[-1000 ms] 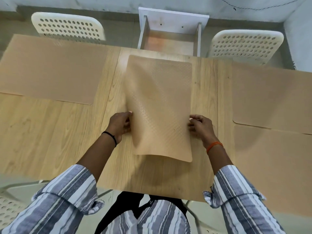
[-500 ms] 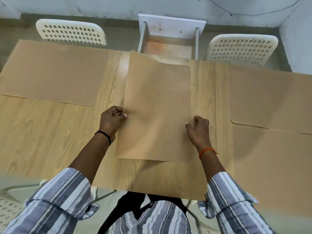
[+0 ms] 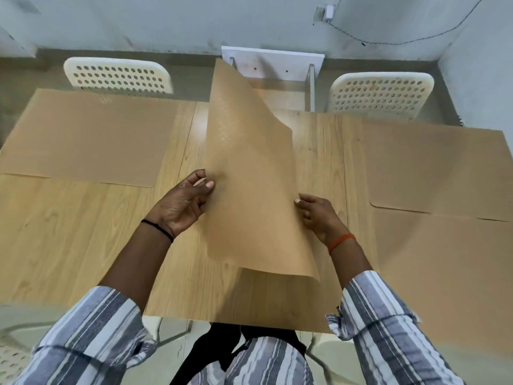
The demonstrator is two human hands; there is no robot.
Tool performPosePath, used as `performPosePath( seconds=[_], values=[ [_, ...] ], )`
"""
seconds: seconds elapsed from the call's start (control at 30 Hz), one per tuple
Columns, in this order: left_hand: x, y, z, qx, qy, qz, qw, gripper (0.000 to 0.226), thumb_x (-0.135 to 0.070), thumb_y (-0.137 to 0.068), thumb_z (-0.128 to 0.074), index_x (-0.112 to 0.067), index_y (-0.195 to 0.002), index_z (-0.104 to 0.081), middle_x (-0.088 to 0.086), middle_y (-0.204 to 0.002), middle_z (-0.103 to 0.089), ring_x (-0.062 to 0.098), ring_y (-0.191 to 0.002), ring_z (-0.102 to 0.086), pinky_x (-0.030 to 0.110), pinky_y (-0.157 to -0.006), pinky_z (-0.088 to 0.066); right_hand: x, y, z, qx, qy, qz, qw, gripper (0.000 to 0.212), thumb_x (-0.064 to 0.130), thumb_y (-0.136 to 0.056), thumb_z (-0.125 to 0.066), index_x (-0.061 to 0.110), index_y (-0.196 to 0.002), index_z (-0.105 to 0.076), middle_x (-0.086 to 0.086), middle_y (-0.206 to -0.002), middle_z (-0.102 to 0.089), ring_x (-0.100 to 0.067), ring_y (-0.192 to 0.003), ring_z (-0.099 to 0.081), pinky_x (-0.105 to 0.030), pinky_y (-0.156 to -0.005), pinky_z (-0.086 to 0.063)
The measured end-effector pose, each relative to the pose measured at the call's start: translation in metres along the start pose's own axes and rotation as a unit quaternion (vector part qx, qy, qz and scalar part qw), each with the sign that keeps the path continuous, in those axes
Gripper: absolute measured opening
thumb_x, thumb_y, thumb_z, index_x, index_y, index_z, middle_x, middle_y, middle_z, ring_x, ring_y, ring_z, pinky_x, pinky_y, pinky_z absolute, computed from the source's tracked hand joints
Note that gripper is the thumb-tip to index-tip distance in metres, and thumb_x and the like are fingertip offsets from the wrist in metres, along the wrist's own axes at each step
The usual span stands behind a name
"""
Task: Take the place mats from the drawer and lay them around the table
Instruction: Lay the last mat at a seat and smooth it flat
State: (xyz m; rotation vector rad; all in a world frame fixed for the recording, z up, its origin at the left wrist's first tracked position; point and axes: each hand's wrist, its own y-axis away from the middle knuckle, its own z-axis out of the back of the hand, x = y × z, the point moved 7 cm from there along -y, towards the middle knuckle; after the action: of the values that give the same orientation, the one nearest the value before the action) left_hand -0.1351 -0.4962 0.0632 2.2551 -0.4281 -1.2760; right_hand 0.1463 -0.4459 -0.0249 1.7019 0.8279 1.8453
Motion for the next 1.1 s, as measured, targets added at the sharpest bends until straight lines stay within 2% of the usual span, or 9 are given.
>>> performPosePath(
  seconds=[0.1,0.17,0.27,0.4,0.53,0.7,0.87,1.0,1.1],
  values=[
    [-0.009,0.007,0.03,-0.067,-0.094,-0.015,0.993,0.021,-0.002,-0.089,-0.061,-0.022,-0.088,-0.058,-0.008,-0.076,-0.069,0.005,-0.058,-0.06,0.023,-0.066,-0.051,0.005,0.0,0.022,-0.073,-0.041,0.056,0.995,0.046,0.005,-0.086,-0.07,0.005,-0.131,-0.058,-0.004,-0.103,-0.066,-0.014,-0.091,-0.061,-0.028,-0.08,-0.05],
    [-0.011,0.013,0.05,-0.105,-0.158,-0.022,0.982,0.02,-0.002,-0.085,-0.067,-0.019,-0.092,-0.06,-0.001,-0.086,-0.07,0.011,-0.071,-0.063,0.028,-0.075,-0.052,0.015,0.008,0.03,-0.088,-0.039,0.101,0.99,0.037,-0.001,-0.085,-0.069,0.006,-0.12,-0.062,-0.002,-0.095,-0.068,-0.012,-0.084,-0.062,-0.027,-0.072,-0.05],
    [-0.01,0.024,0.063,-0.118,-0.215,-0.018,0.969,0.019,-0.001,-0.083,-0.069,-0.015,-0.094,-0.062,0.003,-0.095,-0.069,0.014,-0.08,-0.067,0.024,-0.072,-0.057,0.034,0.02,0.027,-0.079,0.011,0.173,0.982,0.028,-0.003,-0.084,-0.068,0.012,-0.107,-0.067,-0.001,-0.091,-0.069,-0.013,-0.085,-0.064,-0.024,-0.073,-0.051],
    [-0.008,0.041,0.079,-0.122,-0.182,-0.011,0.976,0.016,-0.009,-0.083,-0.071,-0.014,-0.097,-0.065,0.004,-0.094,-0.07,0.015,-0.072,-0.067,0.022,-0.064,-0.058,0.05,0.035,0.01,-0.058,0.033,0.221,0.973,0.027,-0.001,-0.083,-0.07,0.018,-0.102,-0.069,0.002,-0.095,-0.07,-0.006,-0.087,-0.065,-0.018,-0.074,-0.051],
    [-0.008,0.066,0.105,-0.141,-0.162,-0.024,0.976,0.037,-0.029,-0.084,-0.069,-0.011,-0.116,-0.066,0.004,-0.099,-0.068,0.021,-0.074,-0.059,0.025,-0.066,-0.057,0.063,0.05,-0.018,0.001,0.063,0.261,0.963,0.028,-0.002,-0.083,-0.07,0.02,-0.1,-0.072,-0.005,-0.101,-0.073,-0.014,-0.094,-0.068,-0.023,-0.078,-0.053],
    [-0.013,0.109,0.154,-0.208,-0.08,-0.091,0.971,0.017,-0.018,-0.089,-0.065,-0.018,-0.106,-0.068,-0.003,-0.099,-0.072,0.013,-0.073,-0.068,0.026,-0.068,-0.057,0.075,0.062,-0.073,0.07,0.083,0.272,0.956,0.029,-0.004,-0.083,-0.07,0.008,-0.109,-0.07,-0.011,-0.101,-0.073,-0.017,-0.091,-0.068,-0.02,-0.067,-0.053],
    [-0.008,0.158,0.226,-0.282,-0.013,-0.117,0.952,0.015,-0.013,-0.088,-0.067,-0.02,-0.101,-0.068,-0.007,-0.084,-0.073,0.011,-0.06,-0.066,0.022,-0.058,-0.056,0.075,0.072,-0.164,0.117,0.136,0.274,0.945,0.027,-0.005,-0.083,-0.069,0.009,-0.106,-0.07,0.013,-0.078,-0.075,0.001,-0.075,-0.068,-0.011,-0.055,-0.046],
    [0.004,0.196,0.304,-0.328,0.024,-0.097,0.939,0.03,-0.02,-0.086,-0.071,-0.019,-0.115,-0.065,-0.001,-0.087,-0.07,0.013,-0.057,-0.061,0.023,-0.053,-0.053,0.059,0.08,-0.256,0.157,0.19,0.272,0.93,0.028,-0.004,-0.083,-0.07,0.016,-0.104,-0.071,0.002,-0.09,-0.074,-0.008,-0.084,-0.068,-0.02,-0.072,-0.052],
    [0.015,0.217,0.361,-0.343,0.055,-0.08,0.934,0.027,-0.013,-0.086,-0.071,-0.017,-0.11,-0.062,0.002,-0.084,-0.063,0.014,-0.055,-0.054,0.024,-0.051,-0.051,0.048,0.089,-0.323,0.17,0.228,0.289,0.914,0.029,-0.002,-0.083,-0.071,0.014,-0.107,-0.071,-0.004,-0.096,-0.073,-0.01,-0.087,-0.068,-0.02,-0.078,-0.054]
  ],
)
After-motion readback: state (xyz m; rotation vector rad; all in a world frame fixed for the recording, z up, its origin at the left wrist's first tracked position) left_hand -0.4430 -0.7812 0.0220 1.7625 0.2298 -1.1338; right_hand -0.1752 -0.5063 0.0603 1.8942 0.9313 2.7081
